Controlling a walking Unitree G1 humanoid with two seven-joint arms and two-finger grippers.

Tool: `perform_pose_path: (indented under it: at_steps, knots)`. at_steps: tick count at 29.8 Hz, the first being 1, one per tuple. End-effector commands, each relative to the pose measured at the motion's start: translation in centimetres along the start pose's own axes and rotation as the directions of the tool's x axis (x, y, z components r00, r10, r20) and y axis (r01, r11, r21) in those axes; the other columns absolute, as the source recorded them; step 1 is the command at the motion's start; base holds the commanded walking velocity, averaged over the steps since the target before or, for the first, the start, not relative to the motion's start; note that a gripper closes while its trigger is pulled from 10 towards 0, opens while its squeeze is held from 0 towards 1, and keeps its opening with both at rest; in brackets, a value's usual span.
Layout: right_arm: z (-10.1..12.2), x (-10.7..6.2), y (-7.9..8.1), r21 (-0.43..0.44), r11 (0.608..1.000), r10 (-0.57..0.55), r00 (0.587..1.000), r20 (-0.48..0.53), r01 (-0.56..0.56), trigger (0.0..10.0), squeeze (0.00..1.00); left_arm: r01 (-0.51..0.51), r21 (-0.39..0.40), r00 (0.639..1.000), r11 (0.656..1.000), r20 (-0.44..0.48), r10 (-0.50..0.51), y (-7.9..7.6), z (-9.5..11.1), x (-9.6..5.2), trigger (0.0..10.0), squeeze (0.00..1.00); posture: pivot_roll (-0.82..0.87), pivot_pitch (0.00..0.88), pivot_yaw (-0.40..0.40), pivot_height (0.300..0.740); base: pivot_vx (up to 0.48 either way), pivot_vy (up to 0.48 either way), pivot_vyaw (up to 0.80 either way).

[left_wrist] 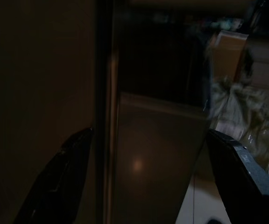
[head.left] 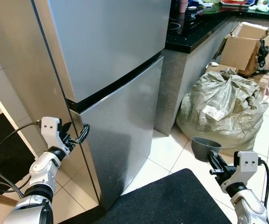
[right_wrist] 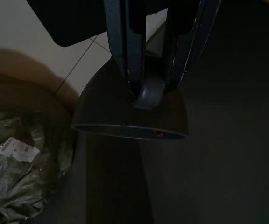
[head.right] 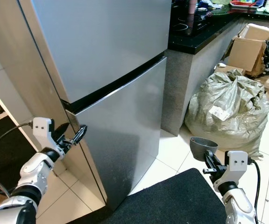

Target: Restocking fridge

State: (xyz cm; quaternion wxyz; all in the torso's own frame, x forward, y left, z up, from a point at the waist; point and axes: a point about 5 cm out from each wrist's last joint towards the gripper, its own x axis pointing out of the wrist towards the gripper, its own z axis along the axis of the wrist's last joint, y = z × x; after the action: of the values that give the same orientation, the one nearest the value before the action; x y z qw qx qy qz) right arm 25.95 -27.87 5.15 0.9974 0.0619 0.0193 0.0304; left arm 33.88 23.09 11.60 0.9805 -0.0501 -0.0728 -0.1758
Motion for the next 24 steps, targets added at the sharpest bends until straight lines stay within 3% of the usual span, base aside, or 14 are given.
perform_pose_path:
  at_steps: [1, 6, 8, 13, 24]
  knots:
    - [0.0, 0.0, 0.1, -0.004, 1.0, 0.004, 1.0, -0.002, -0.004, 10.0, 0.0, -0.012, 0.04, 0.994, 0.999, 0.109, 0.008, 1.2, 3.2, 0.8, 10.0, 0.0, -0.15, 0.051, 0.034, 0.74, 0.0, 0.0, 0.0]
    - [0.0, 0.0, 0.1, -0.002, 1.0, 0.003, 1.0, -0.003, -0.003, 10.0, 0.0, 0.126, 0.015, 0.984, 0.992, 0.122, -0.126, 0.0, 3.5, 1.5, 10.0, 0.0, -0.15, 0.054, 0.032, 0.74, 0.0, 0.0, 0.0]
    - [0.0, 0.0, 0.1, -0.002, 1.0, 0.003, 1.0, -0.004, -0.003, 10.0, 0.0, 0.245, 0.001, 0.964, 0.97, 0.107, -0.244, -1.2, 3.2, 1.7, 10.0, 0.0, -0.15, 0.053, 0.032, 0.74, 0.0, 0.0, 0.0]
    - [0.0, -0.1, 0.0, -0.003, 1.0, -0.001, 1.0, -0.003, 0.001, 10.0, 0.0, 0.38, -0.006, 0.924, 0.925, 0.048, -0.379, -2.8, 2.4, 1.8, 10.0, 0.0, -0.16, 0.056, 0.034, 0.74, 0.0, 0.0, 0.0]
    - [-0.1, -0.3, -0.1, 0.0, 1.0, -0.008, 1.0, -0.004, 0.008, 10.0, 0.0, 0.46, 0.0, 0.888, 0.888, -0.033, -0.46, -4.1, 1.4, 1.7, 10.0, 0.0, -0.16, 0.062, 0.038, 0.74, 0.0, 0.0, 0.0]
